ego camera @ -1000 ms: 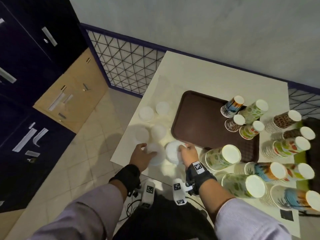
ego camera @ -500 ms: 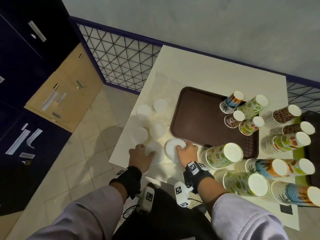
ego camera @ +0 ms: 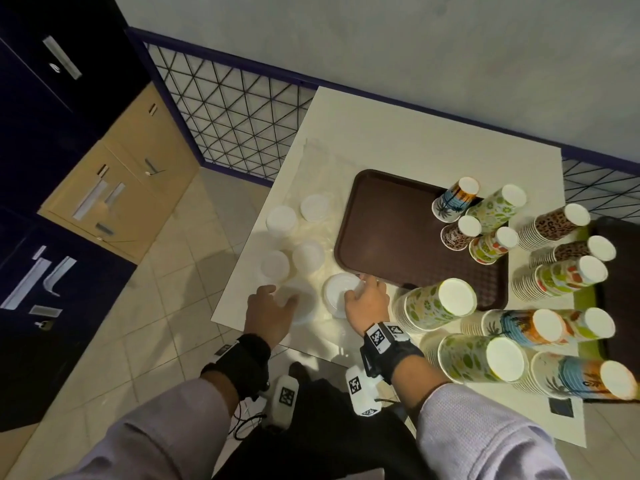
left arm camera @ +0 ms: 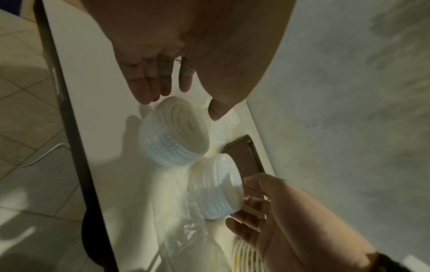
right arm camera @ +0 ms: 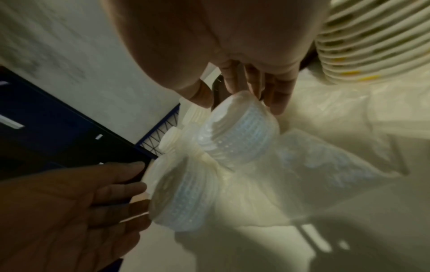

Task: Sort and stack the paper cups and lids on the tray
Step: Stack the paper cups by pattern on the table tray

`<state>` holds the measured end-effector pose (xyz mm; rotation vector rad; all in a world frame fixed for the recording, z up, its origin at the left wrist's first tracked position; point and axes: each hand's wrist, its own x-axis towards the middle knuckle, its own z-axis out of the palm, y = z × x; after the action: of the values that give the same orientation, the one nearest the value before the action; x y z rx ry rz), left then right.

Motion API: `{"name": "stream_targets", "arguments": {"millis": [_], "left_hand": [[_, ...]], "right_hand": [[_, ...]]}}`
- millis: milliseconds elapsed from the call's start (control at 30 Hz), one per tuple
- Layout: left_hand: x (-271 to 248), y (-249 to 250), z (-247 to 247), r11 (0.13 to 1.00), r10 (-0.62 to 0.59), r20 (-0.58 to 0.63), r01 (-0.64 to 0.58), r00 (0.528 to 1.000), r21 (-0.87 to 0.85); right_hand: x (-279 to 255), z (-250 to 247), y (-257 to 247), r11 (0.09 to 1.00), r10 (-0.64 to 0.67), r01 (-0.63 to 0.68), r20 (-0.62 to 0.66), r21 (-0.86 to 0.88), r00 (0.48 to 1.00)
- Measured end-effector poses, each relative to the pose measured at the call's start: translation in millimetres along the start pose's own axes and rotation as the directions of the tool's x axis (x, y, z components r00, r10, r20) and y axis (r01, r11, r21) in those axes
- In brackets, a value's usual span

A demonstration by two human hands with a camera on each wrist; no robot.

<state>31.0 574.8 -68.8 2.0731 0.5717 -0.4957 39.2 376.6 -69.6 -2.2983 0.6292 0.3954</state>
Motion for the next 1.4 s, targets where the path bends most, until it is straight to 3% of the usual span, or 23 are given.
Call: {"name": "stream_targets", "arguments": {"millis": [100,267,400,500,600,700,767,900,1133,1400], "left_hand": [[-16,9,-12,0.991,0.129,-0.08,-0.132,0.988,-0.035],[-45,40,-18,0.887,0.443,-0.154,-0.456,0.883,-0.065],[-56,68,2,0.817,0.571,0.016,-0.566,0.821,-0.109],[-58,83,30,0.796,0.604,0.198,-0.596,0.772,-0.106],[-54,91,64,0.767,0.596,0.356,-0.641,0.72,0.014],[-48,95,97,0.805,0.504,0.458,-0.591,0.732,0.058],[-44,95,116,0.828,0.463,0.506,-0.558,0.728,0.045],[-35,95,146,0.825,0.433,0.527,-0.558,0.731,0.095],[-21,89,180,0.801,0.298,0.571,-0.526,0.765,0.287],[-32,108,184,0.821,0.216,0.56,-0.46,0.8,0.34]], "right_hand": [[-19,-17,-11,0.997,-0.08,0.08,0.008,-0.008,0.997],[-66,-66,-28,0.915,-0.389,0.377,-0.069,-0.142,0.918],[-103,-124,-36,0.828,-0.559,0.531,-0.207,-0.177,0.803],[-114,-169,-30,0.839,-0.544,0.474,-0.361,-0.269,0.758],[-102,-194,-17,0.884,-0.418,0.278,-0.369,-0.376,0.83],[-90,-199,-8,0.835,-0.276,0.124,-0.213,-0.536,0.937],[-83,-197,-6,0.804,-0.186,0.099,-0.089,-0.587,0.979],[-71,-190,-2,0.808,-0.117,0.123,0.047,-0.576,0.992],[-71,-186,8,0.835,-0.11,0.139,0.085,-0.533,0.99],[-75,-188,12,0.857,-0.116,0.14,0.078,-0.497,0.99]]}}
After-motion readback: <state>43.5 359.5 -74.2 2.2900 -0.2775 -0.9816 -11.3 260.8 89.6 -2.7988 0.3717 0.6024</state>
